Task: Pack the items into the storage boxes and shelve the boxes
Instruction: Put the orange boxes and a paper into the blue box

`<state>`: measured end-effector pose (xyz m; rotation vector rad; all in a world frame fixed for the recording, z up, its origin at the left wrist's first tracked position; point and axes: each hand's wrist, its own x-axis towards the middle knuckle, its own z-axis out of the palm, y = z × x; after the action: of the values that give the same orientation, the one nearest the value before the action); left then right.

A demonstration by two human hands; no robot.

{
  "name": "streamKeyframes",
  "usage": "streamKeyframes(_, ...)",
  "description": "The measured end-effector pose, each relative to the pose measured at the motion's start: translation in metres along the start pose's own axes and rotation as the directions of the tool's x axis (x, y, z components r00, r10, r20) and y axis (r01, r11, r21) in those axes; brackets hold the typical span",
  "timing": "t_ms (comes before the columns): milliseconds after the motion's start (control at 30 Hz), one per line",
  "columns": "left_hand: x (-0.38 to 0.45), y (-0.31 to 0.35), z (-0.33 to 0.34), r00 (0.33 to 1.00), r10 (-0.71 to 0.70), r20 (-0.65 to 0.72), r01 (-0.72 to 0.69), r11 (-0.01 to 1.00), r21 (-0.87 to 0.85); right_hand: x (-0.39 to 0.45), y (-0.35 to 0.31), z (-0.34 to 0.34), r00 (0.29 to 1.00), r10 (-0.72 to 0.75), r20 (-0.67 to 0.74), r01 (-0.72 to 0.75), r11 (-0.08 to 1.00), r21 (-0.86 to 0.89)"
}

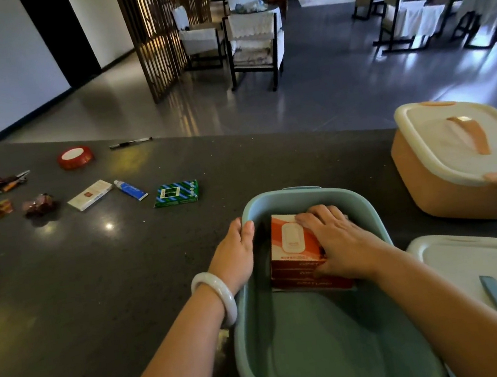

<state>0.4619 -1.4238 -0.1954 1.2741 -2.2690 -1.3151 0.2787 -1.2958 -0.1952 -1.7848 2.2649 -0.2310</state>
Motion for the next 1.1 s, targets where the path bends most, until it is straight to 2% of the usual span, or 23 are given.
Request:
streamKeyframes(500, -0.004, 0.003, -0.003, 1.0, -0.027, 0.015, 0.027, 1.0, 0.001, -0.001, 0.001, 0.002, 1.0, 0.003, -0.017, -0.003, 1.0, -0.017)
streamKeyframes(667, -0.006, 0.006, -0.004, 1.0, -0.024, 0.019, 0.024, 1.0, -0.003, -0.003, -0.004, 0.0, 0.999, 0.005, -0.051, -0.003, 0.999, 0.036)
streamKeyframes(800, -0.008, 0.008, -0.004, 0.999, -0.015, 0.034, 0.015, 1.0, -0.015, -0.007, -0.01, -0.008, 0.984, -0.025, -0.177, 0.047, 0.992, 0.121)
streamKeyframes(967, -0.005, 0.005, -0.004, 0.997, 0.04, 0.068, -0.036, 0.998, -0.05, -0.012, -0.021, -0.014, 0.981, -0.048, -0.188, 0.097, 0.961, 0.26)
streamKeyframes(1100, -0.002, 0.001, -0.003, 0.998, 0.026, 0.06, -0.021, 0.996, -0.084, -0.002, -0.047, -0.018, 0.975, -0.131, -0.18, 0.171, 0.959, 0.227)
